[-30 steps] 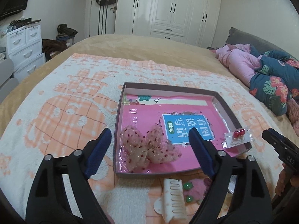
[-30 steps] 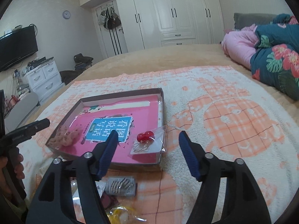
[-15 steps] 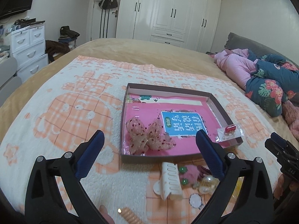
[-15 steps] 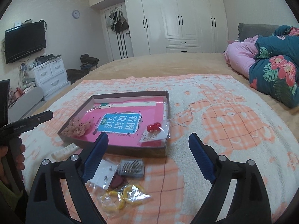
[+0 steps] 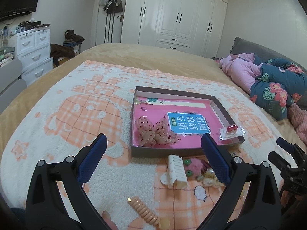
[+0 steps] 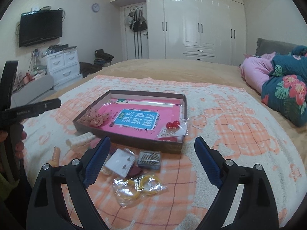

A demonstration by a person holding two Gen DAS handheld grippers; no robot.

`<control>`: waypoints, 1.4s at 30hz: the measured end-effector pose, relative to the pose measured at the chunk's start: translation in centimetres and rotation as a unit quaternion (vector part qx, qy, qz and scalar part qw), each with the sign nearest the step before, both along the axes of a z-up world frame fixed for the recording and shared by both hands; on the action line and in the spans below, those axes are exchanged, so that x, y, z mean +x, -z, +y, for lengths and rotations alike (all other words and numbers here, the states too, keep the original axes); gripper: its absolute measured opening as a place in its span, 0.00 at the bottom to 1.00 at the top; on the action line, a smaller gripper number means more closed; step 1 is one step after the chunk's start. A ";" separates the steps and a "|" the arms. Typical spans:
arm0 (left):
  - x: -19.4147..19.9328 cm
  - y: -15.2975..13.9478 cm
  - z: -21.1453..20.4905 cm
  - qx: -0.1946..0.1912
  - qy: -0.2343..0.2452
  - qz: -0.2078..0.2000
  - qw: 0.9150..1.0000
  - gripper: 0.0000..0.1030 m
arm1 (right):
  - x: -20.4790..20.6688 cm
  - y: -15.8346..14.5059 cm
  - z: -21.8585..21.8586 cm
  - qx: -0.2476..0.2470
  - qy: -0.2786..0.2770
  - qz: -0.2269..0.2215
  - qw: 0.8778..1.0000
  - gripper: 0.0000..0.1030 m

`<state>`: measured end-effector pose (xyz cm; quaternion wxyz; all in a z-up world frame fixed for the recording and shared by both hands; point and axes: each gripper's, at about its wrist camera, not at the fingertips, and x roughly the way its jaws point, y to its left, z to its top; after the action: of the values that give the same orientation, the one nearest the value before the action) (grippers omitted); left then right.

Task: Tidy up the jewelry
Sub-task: 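Move the left tool to the white comb clip and grasp it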

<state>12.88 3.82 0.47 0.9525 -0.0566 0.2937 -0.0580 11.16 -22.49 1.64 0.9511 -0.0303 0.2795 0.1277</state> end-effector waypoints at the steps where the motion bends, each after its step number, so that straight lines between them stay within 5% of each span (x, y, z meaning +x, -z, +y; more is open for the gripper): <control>1: -0.2 0.0 0.1 0.001 0.000 0.000 1.000 0.87 | -0.2 0.1 0.2 -0.002 -0.005 0.000 1.000 0.84; 26: -2.0 4.3 -1.0 0.036 0.033 0.054 0.997 0.87 | -1.6 4.4 4.2 -0.082 -0.061 0.035 0.994 0.83; 36: -1.3 6.0 -2.9 0.058 0.060 0.066 0.994 0.87 | -0.4 6.3 5.5 -0.134 -0.070 0.040 0.988 0.73; 42: -0.5 6.7 -3.6 0.065 0.070 0.073 0.993 0.86 | 0.5 7.1 6.3 -0.161 -0.073 0.037 0.983 0.58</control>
<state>12.33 0.25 -6.25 0.9239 0.0221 0.3684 -0.1013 11.70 -16.22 -5.48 0.9107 -0.1989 0.3289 0.1513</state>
